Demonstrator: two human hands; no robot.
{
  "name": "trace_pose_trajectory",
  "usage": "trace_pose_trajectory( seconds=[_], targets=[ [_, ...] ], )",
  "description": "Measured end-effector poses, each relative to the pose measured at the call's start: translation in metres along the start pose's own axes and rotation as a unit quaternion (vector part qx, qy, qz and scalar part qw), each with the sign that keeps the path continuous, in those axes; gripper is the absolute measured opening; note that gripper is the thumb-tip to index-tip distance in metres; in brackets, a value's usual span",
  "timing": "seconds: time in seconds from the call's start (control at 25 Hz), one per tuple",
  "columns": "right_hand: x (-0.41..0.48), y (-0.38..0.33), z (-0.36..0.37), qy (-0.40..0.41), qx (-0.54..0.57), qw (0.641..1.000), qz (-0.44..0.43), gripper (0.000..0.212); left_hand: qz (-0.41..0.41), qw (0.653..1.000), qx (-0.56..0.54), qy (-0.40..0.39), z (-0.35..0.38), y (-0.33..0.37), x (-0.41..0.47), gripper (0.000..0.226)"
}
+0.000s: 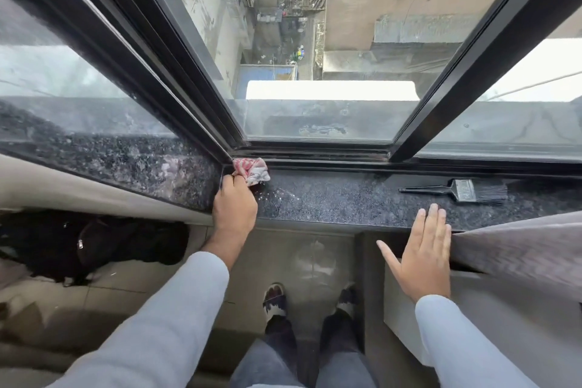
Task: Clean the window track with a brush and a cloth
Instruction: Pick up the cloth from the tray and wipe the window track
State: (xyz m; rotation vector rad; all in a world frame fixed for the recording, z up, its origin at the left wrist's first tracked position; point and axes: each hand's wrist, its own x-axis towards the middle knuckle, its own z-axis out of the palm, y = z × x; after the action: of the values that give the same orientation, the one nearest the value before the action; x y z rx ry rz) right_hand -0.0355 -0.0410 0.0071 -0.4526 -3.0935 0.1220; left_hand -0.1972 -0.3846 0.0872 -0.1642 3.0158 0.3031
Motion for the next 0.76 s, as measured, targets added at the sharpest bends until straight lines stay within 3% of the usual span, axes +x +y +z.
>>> trace_pose_trajectory(
  seconds=[0.12,0.2,0.36,0.48,0.72,0.76],
  targets=[
    [0.001,0.001,0.000,-0.001,-0.001,1.000,0.001,0.110,-0.059,0.996,-0.065,-0.007,0.002,0.020,-0.006,0.020],
    [0.001,0.000,0.000,-0.005,0.003,1.000,0.002,0.111,-0.057,0.993,-0.107,-0.013,0.006,0.039,-0.009,0.021],
    [0.000,0.001,-0.003,-0.019,0.007,1.000,0.001,0.109,0.045,0.987,-0.149,-0.048,0.017,0.087,-0.019,0.018],
    [-0.001,0.002,-0.006,-0.033,-0.006,0.999,-0.002,0.109,0.139,0.982,-0.102,-0.074,0.025,0.101,-0.033,0.019],
    [-0.001,0.003,-0.013,-0.063,-0.029,0.998,-0.009,0.106,0.321,0.942,-0.041,-0.082,0.036,0.089,-0.061,0.023],
    [-0.001,0.002,-0.014,-0.066,-0.030,0.997,-0.012,0.106,0.357,0.927,-0.013,-0.118,0.039,0.084,-0.066,0.025]
  ],
)
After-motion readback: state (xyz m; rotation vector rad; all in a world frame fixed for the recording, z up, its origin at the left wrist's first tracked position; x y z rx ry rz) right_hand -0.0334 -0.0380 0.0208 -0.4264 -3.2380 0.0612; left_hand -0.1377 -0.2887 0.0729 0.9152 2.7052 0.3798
